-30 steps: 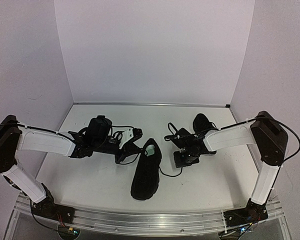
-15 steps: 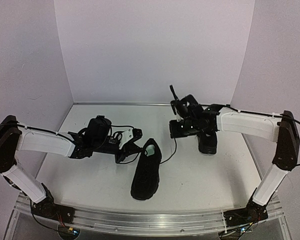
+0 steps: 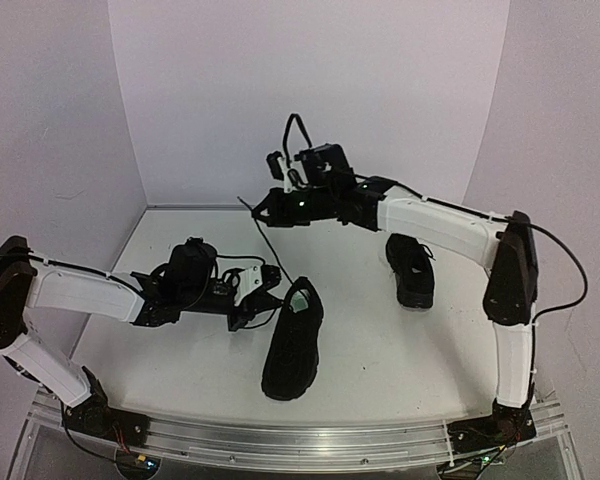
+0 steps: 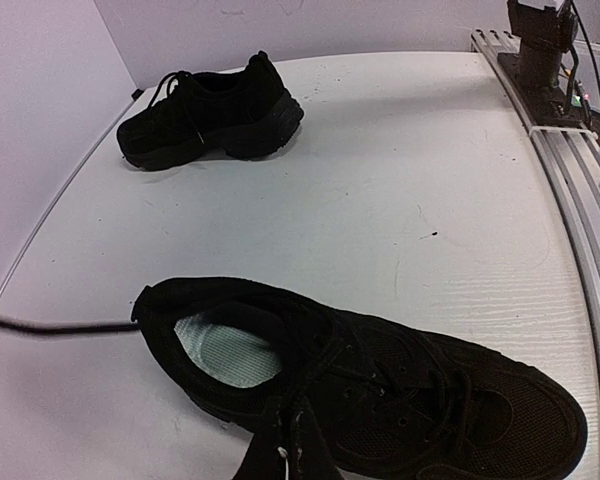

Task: Tie the shoes

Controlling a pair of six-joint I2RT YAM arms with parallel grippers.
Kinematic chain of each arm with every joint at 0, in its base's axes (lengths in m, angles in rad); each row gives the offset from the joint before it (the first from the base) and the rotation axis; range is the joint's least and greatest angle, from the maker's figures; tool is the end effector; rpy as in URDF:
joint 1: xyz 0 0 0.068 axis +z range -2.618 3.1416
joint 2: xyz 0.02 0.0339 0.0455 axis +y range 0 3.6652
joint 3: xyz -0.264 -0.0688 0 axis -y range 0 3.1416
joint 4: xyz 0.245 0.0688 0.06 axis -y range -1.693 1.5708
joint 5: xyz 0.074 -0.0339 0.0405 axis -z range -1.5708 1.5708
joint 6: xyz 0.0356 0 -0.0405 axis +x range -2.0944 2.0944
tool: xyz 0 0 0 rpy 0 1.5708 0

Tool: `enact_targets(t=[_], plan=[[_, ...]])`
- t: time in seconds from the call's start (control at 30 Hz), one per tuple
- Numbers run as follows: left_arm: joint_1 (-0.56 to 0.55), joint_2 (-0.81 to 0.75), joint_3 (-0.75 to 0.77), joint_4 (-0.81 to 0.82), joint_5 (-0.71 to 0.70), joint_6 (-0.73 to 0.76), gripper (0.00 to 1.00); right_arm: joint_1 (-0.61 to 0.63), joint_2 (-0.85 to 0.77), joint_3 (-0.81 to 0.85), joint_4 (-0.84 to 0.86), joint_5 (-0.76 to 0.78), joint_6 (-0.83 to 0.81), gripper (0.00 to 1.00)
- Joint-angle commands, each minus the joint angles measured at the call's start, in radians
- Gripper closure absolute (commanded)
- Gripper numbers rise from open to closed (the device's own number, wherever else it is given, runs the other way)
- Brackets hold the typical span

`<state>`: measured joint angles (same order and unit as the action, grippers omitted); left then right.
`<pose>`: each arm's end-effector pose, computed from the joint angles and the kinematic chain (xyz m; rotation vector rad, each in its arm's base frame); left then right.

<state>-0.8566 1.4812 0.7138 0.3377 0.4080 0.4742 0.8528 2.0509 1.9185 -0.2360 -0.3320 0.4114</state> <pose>0.1933 -0.2445 0.2051 1.4470 1.4127 -0.6516 0.3157 0.3790 0.3360 -0.6909 1.9840 1.1279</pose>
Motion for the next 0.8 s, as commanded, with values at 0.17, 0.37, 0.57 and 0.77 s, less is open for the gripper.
enact_targets(t=[0.17,0.37,0.57,0.77], plan=[[-0.01,-0.077,-0.04,0.038,-0.026,0.03,1.0,0.065,0.232,0.247,0.001,-0.243,0.074,0.98],[-0.011,-0.067,-0.038,0.03,-0.034,0.03,1.0,0.064,0.214,0.188,-0.06,-0.23,0.04,0.36],[-0.011,-0.047,-0.022,0.024,-0.033,0.035,1.0,0.027,0.022,-0.013,-0.057,-0.211,-0.01,0.02],[-0.011,-0.029,-0.007,0.022,-0.039,0.031,1.0,0.0,-0.17,-0.244,-0.057,-0.232,-0.085,0.11]])
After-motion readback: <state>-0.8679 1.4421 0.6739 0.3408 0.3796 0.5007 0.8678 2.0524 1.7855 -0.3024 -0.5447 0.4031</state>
